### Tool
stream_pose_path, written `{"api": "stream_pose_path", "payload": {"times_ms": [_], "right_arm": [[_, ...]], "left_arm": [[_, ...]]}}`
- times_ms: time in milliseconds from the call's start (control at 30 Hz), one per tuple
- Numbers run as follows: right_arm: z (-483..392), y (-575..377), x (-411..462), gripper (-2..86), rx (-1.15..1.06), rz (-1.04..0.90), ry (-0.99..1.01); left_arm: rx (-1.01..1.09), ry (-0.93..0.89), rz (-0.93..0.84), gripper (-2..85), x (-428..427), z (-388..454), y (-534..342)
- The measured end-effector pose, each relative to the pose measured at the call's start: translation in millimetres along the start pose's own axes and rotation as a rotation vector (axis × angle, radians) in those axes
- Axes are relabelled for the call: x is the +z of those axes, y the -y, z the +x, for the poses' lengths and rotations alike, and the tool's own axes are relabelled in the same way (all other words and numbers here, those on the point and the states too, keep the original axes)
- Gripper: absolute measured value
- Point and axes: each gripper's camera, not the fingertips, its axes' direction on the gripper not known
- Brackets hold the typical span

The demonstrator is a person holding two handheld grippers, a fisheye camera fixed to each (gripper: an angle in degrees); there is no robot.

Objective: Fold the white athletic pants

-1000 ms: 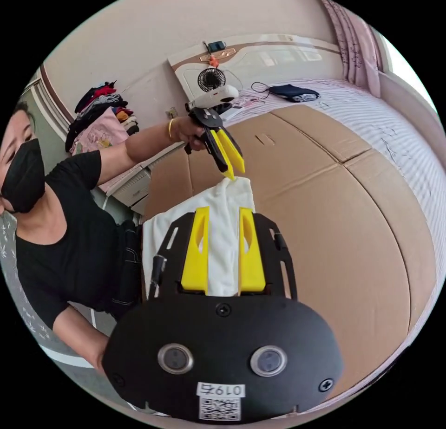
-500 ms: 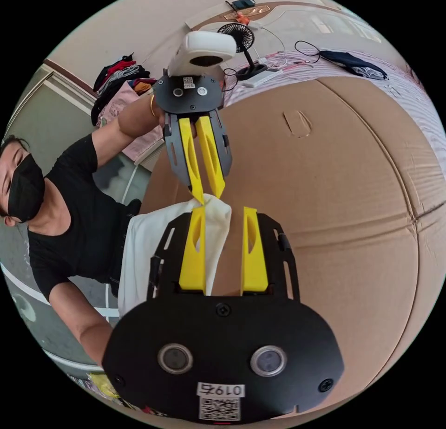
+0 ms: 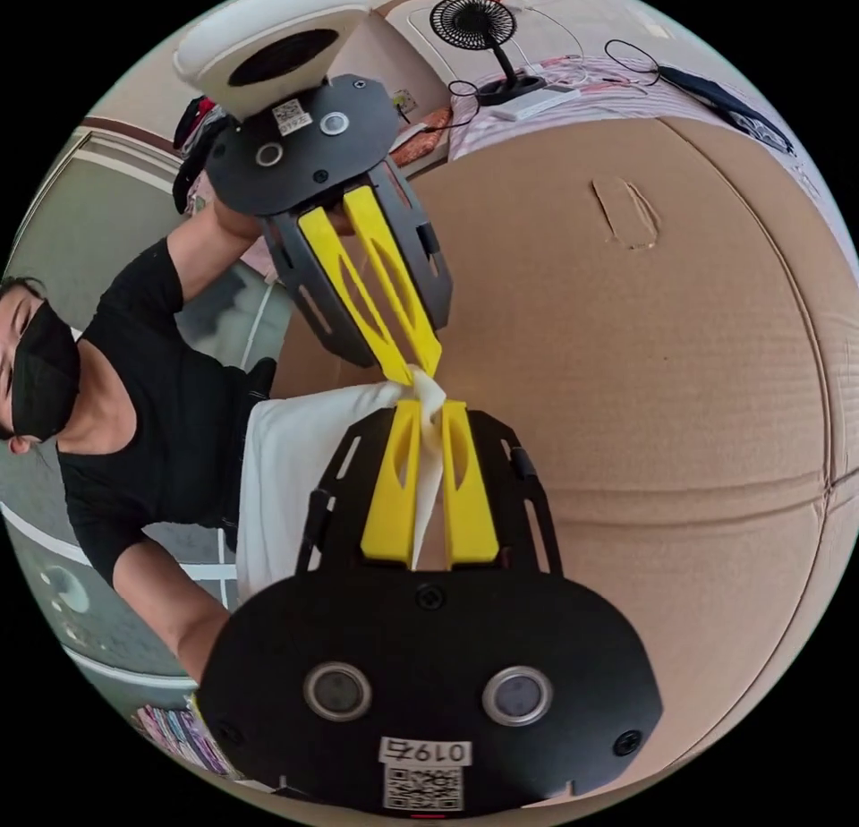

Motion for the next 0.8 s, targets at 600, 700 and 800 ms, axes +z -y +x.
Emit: {"api": "stream_pose_path", "payload": {"times_ms": [600, 700, 800], "right_arm": [[-16.4, 51.1, -86.2, 1.2, 0.039, 0.092, 0.106], [-21.8, 59.0, -95.7, 3.9, 0.049, 0.102, 0.132], [-34.4, 73.5, -97.1, 3.0, 0.02, 0.072, 0.118]], "left_arm": [[-0.044, -0.053, -0.05, 1.0, -17.1, -5.1, 28.3], [-0.043, -0.087, -0.052, 0.9, -18.0, -6.3, 28.9], [-0.037, -0.113, -0.058, 0.9, -19.2, -6.3, 29.5]]}}
